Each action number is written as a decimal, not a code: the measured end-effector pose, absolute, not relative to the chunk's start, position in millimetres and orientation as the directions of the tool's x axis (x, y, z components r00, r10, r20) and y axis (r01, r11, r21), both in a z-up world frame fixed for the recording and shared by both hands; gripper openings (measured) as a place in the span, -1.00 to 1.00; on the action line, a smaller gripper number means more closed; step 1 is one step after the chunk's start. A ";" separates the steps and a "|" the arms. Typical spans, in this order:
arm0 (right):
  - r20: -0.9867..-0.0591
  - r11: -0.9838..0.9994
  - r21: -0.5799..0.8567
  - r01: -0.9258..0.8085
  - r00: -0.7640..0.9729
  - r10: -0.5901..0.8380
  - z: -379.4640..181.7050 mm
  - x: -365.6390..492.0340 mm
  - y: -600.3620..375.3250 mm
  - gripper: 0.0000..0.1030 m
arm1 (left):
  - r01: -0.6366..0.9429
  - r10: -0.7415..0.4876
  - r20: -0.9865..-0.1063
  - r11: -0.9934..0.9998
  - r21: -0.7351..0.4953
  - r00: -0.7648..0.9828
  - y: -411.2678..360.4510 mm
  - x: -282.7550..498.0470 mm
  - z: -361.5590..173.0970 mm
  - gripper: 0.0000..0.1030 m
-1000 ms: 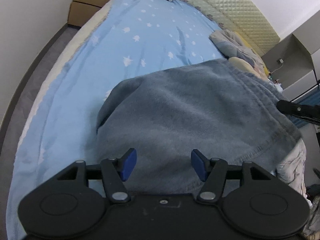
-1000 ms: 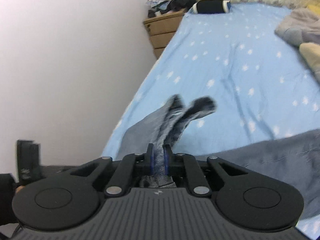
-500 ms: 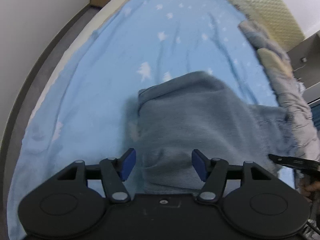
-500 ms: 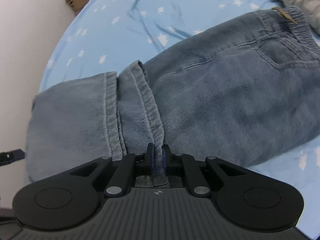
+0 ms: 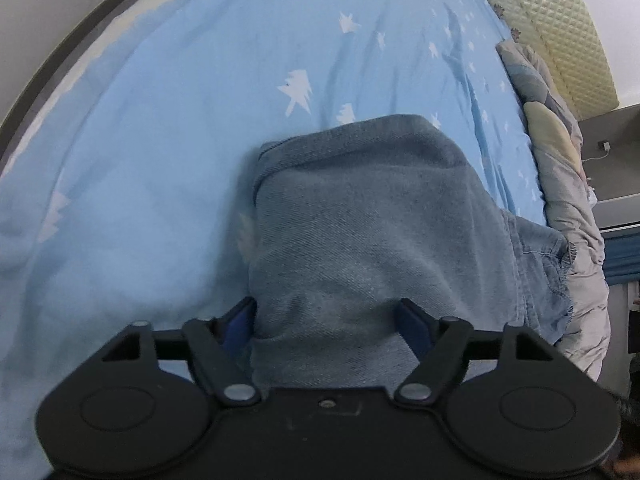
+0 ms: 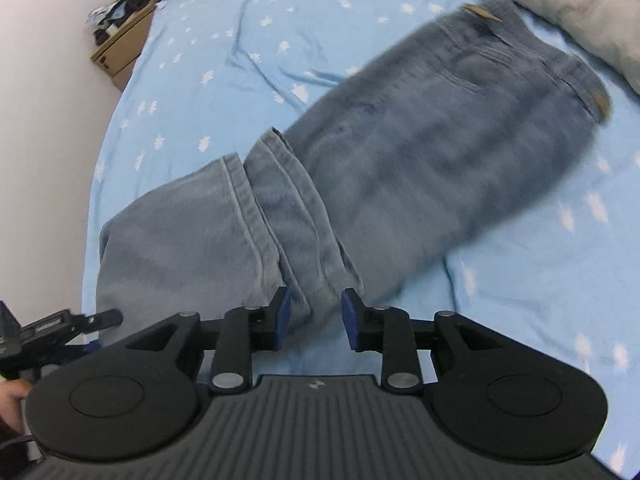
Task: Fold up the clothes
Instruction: 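Lay the hems down with the right gripper while the left gripper grasps the fold, then lift the folded jeans with the left gripper and fold them over toward the waistband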
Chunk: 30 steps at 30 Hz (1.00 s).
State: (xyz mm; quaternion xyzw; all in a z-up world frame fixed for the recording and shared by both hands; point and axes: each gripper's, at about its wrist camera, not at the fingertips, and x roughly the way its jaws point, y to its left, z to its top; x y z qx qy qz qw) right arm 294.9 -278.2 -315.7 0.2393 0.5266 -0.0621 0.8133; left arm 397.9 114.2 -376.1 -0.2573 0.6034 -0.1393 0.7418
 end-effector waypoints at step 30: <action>-0.834 0.798 0.459 0.391 0.500 0.234 -297.5 208.1 -452.2 -0.24 | 0.030 -0.318 -0.837 0.940 -0.341 0.445 -131.2 380.6 -156.1 -0.76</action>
